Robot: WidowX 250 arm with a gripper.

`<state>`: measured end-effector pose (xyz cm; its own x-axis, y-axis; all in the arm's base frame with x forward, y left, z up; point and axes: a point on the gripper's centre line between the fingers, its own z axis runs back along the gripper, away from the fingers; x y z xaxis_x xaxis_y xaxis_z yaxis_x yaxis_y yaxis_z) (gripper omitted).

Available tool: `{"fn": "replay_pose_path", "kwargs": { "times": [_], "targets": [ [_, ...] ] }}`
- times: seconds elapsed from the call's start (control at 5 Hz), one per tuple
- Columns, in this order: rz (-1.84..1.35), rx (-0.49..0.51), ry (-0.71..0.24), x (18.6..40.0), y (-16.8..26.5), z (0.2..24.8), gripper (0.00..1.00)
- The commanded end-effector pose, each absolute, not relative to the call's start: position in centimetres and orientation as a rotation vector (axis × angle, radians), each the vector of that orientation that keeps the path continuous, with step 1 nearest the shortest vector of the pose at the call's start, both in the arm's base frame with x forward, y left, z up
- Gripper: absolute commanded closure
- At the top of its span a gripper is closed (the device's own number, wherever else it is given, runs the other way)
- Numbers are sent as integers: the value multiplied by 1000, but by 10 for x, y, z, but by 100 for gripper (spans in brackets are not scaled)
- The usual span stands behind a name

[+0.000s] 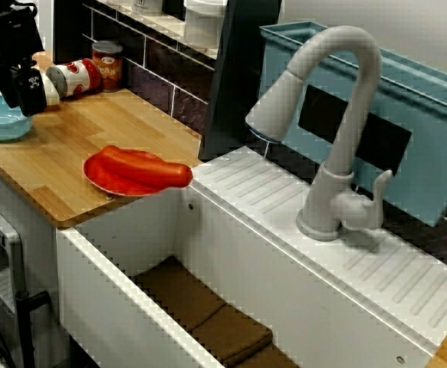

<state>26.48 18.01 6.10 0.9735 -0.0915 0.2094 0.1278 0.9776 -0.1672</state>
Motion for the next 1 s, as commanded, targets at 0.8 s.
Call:
{"fn": "replay_pose_path", "kwargs": {
  "times": [0.8],
  "targets": [
    [-117, -157, -183, 266, 178, 57, 0]
  ]
}}
